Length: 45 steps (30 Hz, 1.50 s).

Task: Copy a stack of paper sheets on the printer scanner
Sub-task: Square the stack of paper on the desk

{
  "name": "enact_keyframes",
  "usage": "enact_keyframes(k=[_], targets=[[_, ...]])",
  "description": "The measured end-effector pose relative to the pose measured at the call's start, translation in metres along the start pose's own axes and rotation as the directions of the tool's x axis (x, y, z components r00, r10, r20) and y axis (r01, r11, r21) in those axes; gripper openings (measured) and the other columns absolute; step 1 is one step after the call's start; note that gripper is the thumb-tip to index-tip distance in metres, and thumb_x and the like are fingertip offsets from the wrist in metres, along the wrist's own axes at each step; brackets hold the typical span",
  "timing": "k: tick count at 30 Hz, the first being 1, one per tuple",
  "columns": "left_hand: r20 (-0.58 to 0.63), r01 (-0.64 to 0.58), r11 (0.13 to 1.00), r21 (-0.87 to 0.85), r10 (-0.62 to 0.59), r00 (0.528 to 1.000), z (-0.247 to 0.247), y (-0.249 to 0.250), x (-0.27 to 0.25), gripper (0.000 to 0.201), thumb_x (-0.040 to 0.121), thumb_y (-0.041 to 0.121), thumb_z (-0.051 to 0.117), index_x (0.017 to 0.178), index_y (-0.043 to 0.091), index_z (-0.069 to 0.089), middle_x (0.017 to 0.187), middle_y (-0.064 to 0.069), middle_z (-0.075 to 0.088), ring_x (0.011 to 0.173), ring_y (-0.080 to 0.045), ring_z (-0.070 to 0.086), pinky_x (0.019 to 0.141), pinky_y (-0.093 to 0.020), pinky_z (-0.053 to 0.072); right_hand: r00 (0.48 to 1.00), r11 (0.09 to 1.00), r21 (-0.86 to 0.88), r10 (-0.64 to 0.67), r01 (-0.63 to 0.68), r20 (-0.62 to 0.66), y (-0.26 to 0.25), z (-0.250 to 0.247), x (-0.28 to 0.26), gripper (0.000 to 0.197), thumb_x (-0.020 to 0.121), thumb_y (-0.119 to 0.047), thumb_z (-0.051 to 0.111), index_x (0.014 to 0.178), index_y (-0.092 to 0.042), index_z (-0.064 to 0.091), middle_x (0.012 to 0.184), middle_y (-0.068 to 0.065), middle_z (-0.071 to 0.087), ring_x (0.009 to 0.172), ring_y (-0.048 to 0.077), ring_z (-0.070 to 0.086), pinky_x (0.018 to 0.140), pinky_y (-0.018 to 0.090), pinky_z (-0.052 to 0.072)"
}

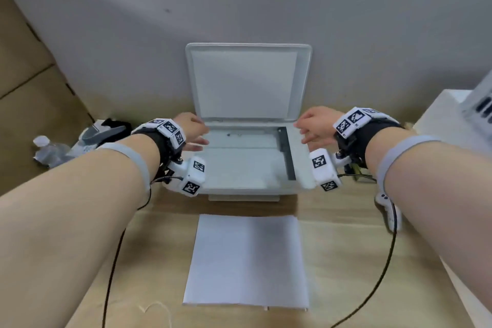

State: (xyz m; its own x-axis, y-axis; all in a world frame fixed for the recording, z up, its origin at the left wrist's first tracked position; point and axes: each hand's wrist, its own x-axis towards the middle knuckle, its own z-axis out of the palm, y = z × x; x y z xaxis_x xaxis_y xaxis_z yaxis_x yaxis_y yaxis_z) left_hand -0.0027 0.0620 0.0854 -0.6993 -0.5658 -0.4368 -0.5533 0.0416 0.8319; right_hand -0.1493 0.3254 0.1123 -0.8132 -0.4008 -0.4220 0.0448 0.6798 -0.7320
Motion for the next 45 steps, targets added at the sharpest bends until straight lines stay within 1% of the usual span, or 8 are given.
enact_keyframes(k=[4,11,21,27,31,36,39,45], targets=[[-0.168,-0.154,0.987,-0.05,0.143,0.975,-0.015,0.047,0.053,0.061,0.089,0.005,0.061,0.143,0.01,0.033,0.112,-0.014,0.055,0.085,-0.026,0.062,0.075,-0.039,0.056,0.983,0.989,0.137,-0.035,0.06,-0.183,-0.032,-0.017,0.039,0.046,0.094,-0.023,0.06,0.136,-0.01,0.045,0.123,0.013,0.056,0.104,0.028,0.064,0.088,0.047,0.057],[-0.16,-0.156,0.981,-0.116,0.136,0.978,-0.024,0.096,0.122,0.086,0.084,0.016,0.068,0.148,0.02,0.012,0.117,-0.01,0.055,0.089,-0.021,0.065,0.078,-0.037,0.054,0.936,0.963,0.258,0.019,0.077,-0.351,-0.07,-0.032,0.089,0.069,0.088,-0.04,0.065,0.145,-0.018,0.033,0.132,0.007,0.051,0.116,0.024,0.056,0.089,0.047,0.056],[-0.306,-0.084,0.996,-0.003,0.079,0.949,-0.046,0.1,0.163,0.109,0.037,0.071,0.071,0.128,0.019,0.041,0.109,-0.011,0.064,0.092,-0.027,0.067,0.088,-0.048,0.054,0.949,0.956,0.287,0.033,0.061,-0.313,-0.072,-0.047,0.097,0.08,0.081,-0.058,0.059,0.149,-0.035,0.023,0.136,-0.001,0.045,0.125,0.024,0.049,0.092,0.05,0.052],[-0.311,-0.012,0.994,0.105,0.044,0.949,-0.039,0.085,0.066,0.092,0.06,0.091,0.049,0.097,0.007,0.062,0.081,-0.007,0.072,0.074,-0.025,0.069,0.074,-0.032,0.055,0.975,0.907,0.419,0.049,0.047,-0.216,-0.057,-0.038,0.083,0.078,0.068,-0.071,0.058,0.131,-0.026,0.045,0.128,0.003,0.056,0.113,0.02,0.057,0.087,0.048,0.055],[-0.359,0.06,0.988,0.144,-0.005,0.933,-0.033,0.063,0.036,0.072,0.084,0.076,0.04,0.083,0.008,0.064,0.081,-0.009,0.067,0.074,-0.028,0.064,0.071,-0.034,0.046,0.978,0.891,0.453,0.071,0.026,-0.195,-0.035,-0.028,0.064,0.066,0.084,-0.064,0.055,0.125,-0.012,0.053,0.128,0.012,0.059,0.103,0.023,0.059,0.093,0.048,0.053],[-0.331,0.175,0.915,0.363,-0.049,0.942,-0.033,0.01,0.058,0.051,0.059,0.059,0.057,0.079,0.013,0.065,0.077,-0.011,0.071,0.075,-0.034,0.067,0.081,-0.039,0.056,0.989,0.922,0.385,0.084,-0.032,-0.118,0.0,-0.01,0.049,0.035,0.087,-0.039,0.066,0.104,-0.009,0.057,0.111,0.009,0.056,0.105,0.023,0.057,0.089,0.04,0.057],[-0.303,0.145,0.912,0.385,-0.024,0.953,-0.019,-0.007,0.045,0.022,0.078,0.029,0.065,0.086,0.008,0.066,0.088,-0.011,0.065,0.082,-0.032,0.061,0.088,-0.04,0.056,0.991,0.975,0.215,0.082,-0.057,-0.107,0.019,0.004,0.044,0.033,0.089,-0.028,0.066,0.108,-0.002,0.06,0.092,0.007,0.054,0.086,0.021,0.057,0.092,0.039,0.056],[-0.282,0.237,0.806,0.542,-0.091,0.955,-0.004,-0.052,0.041,0.029,0.084,0.023,0.061,0.107,0.005,0.064,0.095,-0.012,0.064,0.084,-0.028,0.061,0.087,-0.04,0.056,0.992,0.966,-0.229,0.108,-0.119,-0.058,0.056,0.03,0.04,0.049,0.086,-0.037,0.064,0.124,-0.006,0.059,0.121,0.015,0.063,0.109,0.033,0.061,0.098,0.045,0.049]])
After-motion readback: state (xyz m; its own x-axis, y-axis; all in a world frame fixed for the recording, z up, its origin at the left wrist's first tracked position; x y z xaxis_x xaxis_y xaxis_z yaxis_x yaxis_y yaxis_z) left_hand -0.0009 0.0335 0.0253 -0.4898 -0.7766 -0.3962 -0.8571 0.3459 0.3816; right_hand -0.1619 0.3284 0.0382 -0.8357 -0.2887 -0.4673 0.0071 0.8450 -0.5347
